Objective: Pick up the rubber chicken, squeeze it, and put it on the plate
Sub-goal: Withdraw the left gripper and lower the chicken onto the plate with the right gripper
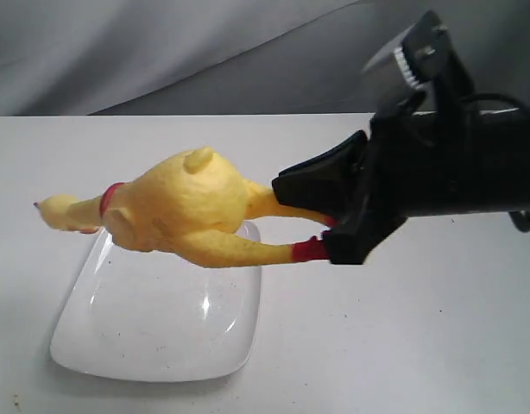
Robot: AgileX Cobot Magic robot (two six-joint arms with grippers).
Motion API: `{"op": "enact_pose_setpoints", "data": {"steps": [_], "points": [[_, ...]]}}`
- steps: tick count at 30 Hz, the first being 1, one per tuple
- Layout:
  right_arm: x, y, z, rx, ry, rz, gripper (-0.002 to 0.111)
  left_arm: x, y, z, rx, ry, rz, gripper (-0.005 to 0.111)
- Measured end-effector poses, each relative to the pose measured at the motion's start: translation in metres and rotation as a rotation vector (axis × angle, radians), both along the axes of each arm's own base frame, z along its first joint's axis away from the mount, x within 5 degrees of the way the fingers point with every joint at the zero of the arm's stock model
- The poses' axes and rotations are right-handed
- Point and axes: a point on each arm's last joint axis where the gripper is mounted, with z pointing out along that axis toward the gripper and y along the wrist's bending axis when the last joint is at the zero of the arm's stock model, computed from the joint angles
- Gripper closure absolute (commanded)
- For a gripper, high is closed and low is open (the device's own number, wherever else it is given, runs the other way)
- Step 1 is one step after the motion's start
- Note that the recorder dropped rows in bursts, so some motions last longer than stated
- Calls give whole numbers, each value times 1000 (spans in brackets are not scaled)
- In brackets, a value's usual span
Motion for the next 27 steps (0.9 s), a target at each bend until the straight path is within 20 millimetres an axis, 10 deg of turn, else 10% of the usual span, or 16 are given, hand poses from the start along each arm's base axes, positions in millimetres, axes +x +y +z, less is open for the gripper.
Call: {"op": "enact_pose_setpoints", "data": {"steps": [8,27], "points": [[19,38,-40,-115,-116,-81,108,-14,23,-8,30,88,120,106],[20,50,-56,-138,-162,27,108,-14,24,-10,25,111,127,106]]}}
